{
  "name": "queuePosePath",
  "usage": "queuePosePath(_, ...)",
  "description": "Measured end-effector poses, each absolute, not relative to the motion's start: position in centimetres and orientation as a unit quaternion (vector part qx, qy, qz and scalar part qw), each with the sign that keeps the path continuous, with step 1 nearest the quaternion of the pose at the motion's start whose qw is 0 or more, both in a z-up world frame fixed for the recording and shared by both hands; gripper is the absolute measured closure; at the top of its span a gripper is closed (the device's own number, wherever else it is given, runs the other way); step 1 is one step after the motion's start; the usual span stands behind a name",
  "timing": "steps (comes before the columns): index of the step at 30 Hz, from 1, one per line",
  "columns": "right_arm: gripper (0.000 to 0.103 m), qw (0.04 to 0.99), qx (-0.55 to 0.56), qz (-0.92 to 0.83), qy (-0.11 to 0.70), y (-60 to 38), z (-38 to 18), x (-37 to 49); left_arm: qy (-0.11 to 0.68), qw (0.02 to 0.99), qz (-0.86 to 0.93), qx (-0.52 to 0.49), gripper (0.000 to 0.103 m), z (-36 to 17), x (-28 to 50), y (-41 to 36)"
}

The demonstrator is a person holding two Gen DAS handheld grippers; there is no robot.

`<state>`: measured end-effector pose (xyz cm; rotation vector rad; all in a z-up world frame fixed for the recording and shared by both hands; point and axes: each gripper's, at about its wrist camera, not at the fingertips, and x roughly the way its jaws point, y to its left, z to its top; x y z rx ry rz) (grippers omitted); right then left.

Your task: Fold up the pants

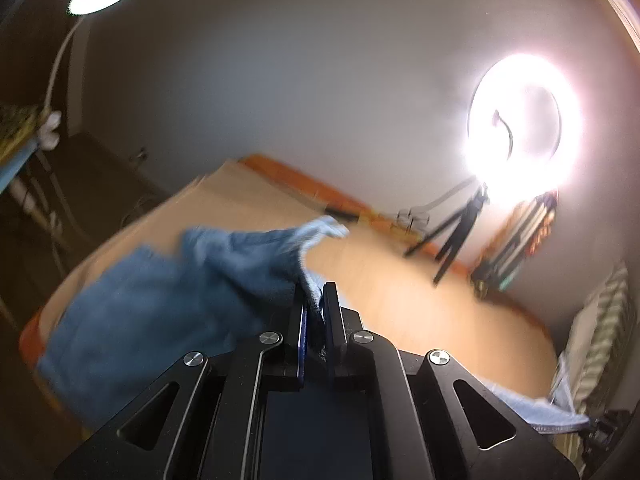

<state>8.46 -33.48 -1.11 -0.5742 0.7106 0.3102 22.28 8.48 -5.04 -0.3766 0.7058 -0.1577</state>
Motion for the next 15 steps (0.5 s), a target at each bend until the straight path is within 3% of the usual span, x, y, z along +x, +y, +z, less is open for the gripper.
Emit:
queuePosePath(9, 0.103, 0.868, -0.233, 0.175, 0.401, -33.0, -6.0, 3.3, 0.402, 0.892, -0.052, -0.198, 0.098, -12.9, 13.6, 10.9)
queuePosePath(15, 0.103, 0.853, -0.224, 0.176, 0.437, -33.0, -9.5, 2.5, 0.427, 0.887, -0.047, -0.17, 0.098, -14.5, 11.2, 11.1)
